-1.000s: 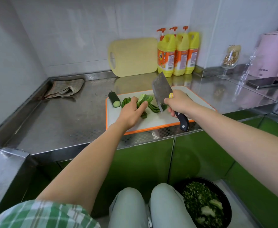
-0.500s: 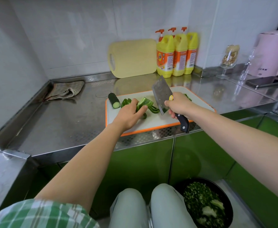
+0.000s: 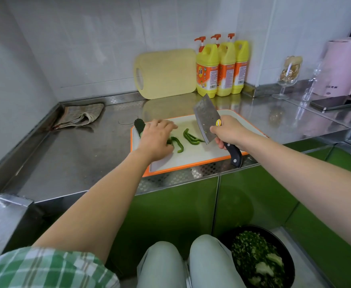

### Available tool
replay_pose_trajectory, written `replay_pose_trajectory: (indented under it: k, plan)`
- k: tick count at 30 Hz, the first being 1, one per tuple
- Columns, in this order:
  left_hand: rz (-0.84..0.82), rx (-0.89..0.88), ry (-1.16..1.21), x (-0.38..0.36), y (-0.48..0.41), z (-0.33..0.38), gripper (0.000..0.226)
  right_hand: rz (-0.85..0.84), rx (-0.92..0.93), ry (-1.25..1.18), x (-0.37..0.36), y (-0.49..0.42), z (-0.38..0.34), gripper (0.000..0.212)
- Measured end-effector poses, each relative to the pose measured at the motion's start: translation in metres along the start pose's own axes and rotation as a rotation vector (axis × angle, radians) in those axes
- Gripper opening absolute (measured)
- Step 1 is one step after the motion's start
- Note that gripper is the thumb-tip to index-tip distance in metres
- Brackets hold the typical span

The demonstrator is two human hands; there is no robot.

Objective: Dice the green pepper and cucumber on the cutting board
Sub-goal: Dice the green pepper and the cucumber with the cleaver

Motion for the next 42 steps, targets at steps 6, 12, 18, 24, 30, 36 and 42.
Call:
replay_pose_trajectory:
  k: [6,12,18,24,30,36,42]
  plan:
    - [-0.427,-0.165,-0.032,-0.005,-0.039,0.019,0.080,-0.006,0.009,-0.011,0.007,-0.006,0.008,0.031]
    - [-0.423,-0.249,-0.051,-0.009,-0.061,0.020,0.056,-0.018,0.031,-0.002,0.013,-0.009,0.012,0.031]
    - [-0.218,-0.154,0.148,-0.020,-0.061,0.022,0.030,-0.022,0.027,-0.001,0.013,-0.013,0.014,0.029]
    - [-0.062,0.057,0.121,-0.033,-0.058,0.040,0.035,-0.022,0.025,0.041,0.011,-0.018,0.010,0.030]
    - [0.000,0.113,0.207,-0.034,-0.042,0.033,0.044,-0.103,-0.002,0.204,0.010,-0.017,-0.002,0.025]
    - [0.052,0.097,0.241,-0.032,-0.036,0.036,0.033,-0.083,-0.013,0.328,0.010,-0.012,-0.010,0.018]
    - [0.044,0.117,0.232,-0.033,-0.036,0.043,0.033,-0.066,-0.076,0.495,0.017,-0.011,-0.008,0.019]
Point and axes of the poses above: each hand's wrist, its own y-axis away from the middle knuckle, its own x-axis out of the back of the hand, z = x × y, the point moved 2 cm from there along -y, towards the middle knuckle, and after that the axes turned 3 degrees about y, right-handed, at the moved point
